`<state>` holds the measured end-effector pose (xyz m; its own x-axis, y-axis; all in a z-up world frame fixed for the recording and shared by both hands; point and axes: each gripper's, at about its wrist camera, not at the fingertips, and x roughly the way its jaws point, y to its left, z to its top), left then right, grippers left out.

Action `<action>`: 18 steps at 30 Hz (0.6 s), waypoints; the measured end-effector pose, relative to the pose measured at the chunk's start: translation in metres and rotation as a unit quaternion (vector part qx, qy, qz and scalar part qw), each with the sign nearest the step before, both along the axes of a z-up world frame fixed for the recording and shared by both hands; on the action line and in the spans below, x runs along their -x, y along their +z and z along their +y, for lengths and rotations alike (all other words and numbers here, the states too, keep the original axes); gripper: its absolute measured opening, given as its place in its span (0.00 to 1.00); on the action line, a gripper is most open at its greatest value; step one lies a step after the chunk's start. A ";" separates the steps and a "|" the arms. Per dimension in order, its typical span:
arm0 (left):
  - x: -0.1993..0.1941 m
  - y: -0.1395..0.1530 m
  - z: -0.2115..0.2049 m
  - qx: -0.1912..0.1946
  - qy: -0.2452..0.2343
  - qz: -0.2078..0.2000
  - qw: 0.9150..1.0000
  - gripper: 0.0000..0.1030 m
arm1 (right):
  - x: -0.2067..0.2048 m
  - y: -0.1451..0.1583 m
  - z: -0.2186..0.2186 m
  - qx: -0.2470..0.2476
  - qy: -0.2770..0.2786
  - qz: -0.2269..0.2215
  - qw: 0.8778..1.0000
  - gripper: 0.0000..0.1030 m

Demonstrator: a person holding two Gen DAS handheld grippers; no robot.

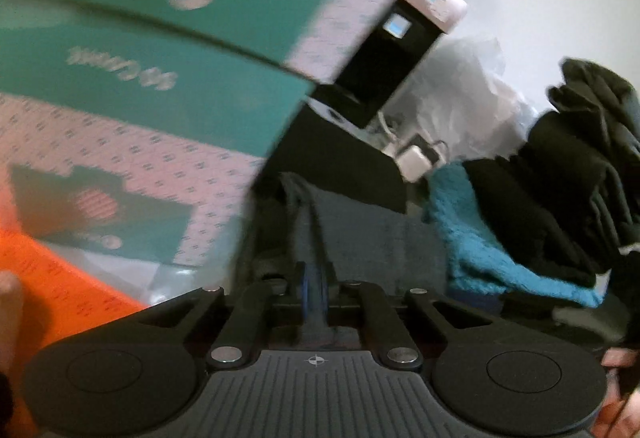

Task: Fold clothes
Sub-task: 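Lower the folded trousers onto the black clothes on the shelf and open both tools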

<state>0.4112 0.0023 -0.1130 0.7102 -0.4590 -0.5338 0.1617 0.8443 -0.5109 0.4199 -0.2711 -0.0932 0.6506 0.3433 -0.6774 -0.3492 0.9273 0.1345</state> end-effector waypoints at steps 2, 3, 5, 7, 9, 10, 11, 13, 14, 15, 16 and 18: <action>-0.001 0.003 -0.012 -0.013 -0.022 -0.006 1.000 0.07 | 0.002 0.013 0.004 -0.008 -0.012 -0.013 1.000 0.27; -0.003 0.003 -0.018 -0.019 -0.031 -0.003 0.999 0.07 | 0.002 0.019 0.006 -0.013 -0.017 -0.021 1.000 0.23; -0.006 0.001 -0.027 -0.031 -0.048 0.007 0.998 0.07 | 0.000 0.027 0.012 -0.020 -0.022 -0.034 0.999 0.16; -0.007 -0.004 -0.031 -0.044 -0.053 0.020 0.997 0.07 | -0.008 0.025 0.017 -0.013 -0.030 -0.034 0.999 0.15; -0.008 -0.009 -0.033 -0.053 -0.055 0.034 0.997 0.07 | -0.017 0.015 0.020 0.008 -0.050 -0.027 0.998 0.15; -0.009 -0.012 -0.032 -0.055 -0.056 0.039 0.996 0.07 | -0.021 0.006 0.021 0.017 -0.059 -0.019 0.998 0.15; -0.009 -0.014 -0.031 -0.057 -0.057 0.044 0.996 0.07 | -0.026 -0.004 0.020 0.023 -0.066 -0.006 0.998 0.15; -0.009 -0.018 -0.028 -0.060 -0.061 0.053 0.995 0.07 | -0.032 -0.024 0.019 0.028 -0.075 0.018 0.997 0.15; -0.009 -0.018 -0.026 -0.059 -0.064 0.054 0.995 0.08 | -0.031 -0.029 0.018 0.026 -0.078 0.021 0.996 0.15; -0.008 -0.017 -0.025 -0.059 -0.066 0.054 0.995 0.09 | -0.030 -0.032 0.018 0.023 -0.081 0.018 0.996 0.15; -0.006 -0.014 -0.024 -0.060 -0.068 0.055 0.994 0.14 | -0.028 -0.031 0.018 0.020 -0.084 0.016 0.996 0.16; -0.003 -0.008 -0.022 -0.060 -0.069 0.062 0.994 0.30 | -0.023 -0.022 0.017 0.010 -0.088 0.010 0.996 0.26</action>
